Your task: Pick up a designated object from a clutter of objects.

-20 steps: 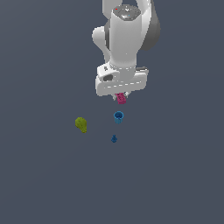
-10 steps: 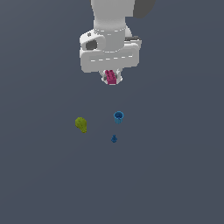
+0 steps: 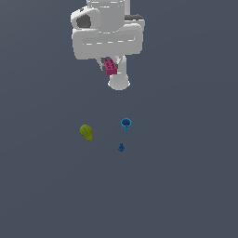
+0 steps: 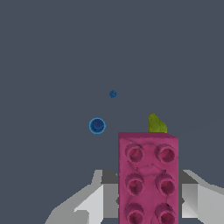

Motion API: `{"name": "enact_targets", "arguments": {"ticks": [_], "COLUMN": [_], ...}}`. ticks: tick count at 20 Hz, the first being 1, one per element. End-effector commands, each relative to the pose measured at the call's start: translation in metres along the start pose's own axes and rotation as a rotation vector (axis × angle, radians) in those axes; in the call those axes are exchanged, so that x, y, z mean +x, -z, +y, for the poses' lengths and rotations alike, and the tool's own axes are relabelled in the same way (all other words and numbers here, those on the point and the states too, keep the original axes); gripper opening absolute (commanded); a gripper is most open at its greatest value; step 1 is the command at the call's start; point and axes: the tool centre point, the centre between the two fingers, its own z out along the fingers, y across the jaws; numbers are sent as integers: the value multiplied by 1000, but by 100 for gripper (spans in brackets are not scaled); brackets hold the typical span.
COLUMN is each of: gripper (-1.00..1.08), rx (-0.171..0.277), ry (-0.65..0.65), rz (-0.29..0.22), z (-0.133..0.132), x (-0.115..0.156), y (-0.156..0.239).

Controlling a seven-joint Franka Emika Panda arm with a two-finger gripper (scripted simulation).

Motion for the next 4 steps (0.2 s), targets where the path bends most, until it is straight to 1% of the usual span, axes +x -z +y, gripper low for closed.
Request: {"name": "enact_targets", "arguments": {"ticks": [1,4], "gripper": [-100,-100], "rx": [0,0], "ry": [1,1], "rz": [-1,-1], "z": [2,4], "x": [-1,-2], "y": [6,8]}}
